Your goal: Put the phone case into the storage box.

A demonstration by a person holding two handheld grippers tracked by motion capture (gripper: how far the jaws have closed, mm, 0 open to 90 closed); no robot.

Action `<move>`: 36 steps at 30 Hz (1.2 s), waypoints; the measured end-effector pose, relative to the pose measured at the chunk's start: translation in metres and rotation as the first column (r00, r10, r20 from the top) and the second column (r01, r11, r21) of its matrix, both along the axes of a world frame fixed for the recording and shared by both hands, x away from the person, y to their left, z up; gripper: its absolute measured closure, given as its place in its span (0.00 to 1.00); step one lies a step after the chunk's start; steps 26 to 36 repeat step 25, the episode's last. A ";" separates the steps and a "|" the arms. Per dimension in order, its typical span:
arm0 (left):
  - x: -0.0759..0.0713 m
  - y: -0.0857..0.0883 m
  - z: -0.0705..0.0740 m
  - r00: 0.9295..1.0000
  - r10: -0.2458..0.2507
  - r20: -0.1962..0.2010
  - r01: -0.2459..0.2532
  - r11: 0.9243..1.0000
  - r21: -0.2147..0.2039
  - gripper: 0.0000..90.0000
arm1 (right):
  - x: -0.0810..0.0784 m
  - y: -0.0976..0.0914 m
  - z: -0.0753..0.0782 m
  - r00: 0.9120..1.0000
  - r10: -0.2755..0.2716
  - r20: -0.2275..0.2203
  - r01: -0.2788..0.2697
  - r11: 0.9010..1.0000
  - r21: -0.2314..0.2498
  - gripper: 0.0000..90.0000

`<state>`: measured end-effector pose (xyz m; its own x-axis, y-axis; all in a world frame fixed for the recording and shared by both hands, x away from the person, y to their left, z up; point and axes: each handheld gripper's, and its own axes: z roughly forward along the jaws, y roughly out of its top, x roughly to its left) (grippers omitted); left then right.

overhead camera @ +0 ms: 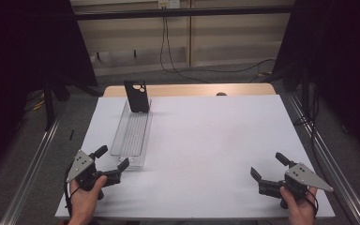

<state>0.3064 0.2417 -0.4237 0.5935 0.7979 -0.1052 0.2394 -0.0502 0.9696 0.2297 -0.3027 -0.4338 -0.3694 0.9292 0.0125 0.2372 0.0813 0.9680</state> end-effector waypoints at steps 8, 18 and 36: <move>-0.008 0.002 -0.006 1.000 -0.012 -0.019 0.012 1.000 0.016 0.04 | -0.003 -0.003 0.000 1.000 -0.006 0.005 0.006 1.000 0.002 0.00; -0.016 0.006 -0.006 1.000 0.012 -0.010 -0.012 1.000 0.005 0.04 | -0.002 -0.003 0.000 1.000 -0.002 0.007 0.002 1.000 0.001 0.00; -0.011 0.008 -0.007 0.999 0.031 -0.009 -0.031 1.000 0.001 0.04 | 0.000 -0.001 -0.001 1.000 0.005 0.002 -0.005 1.000 -0.008 0.00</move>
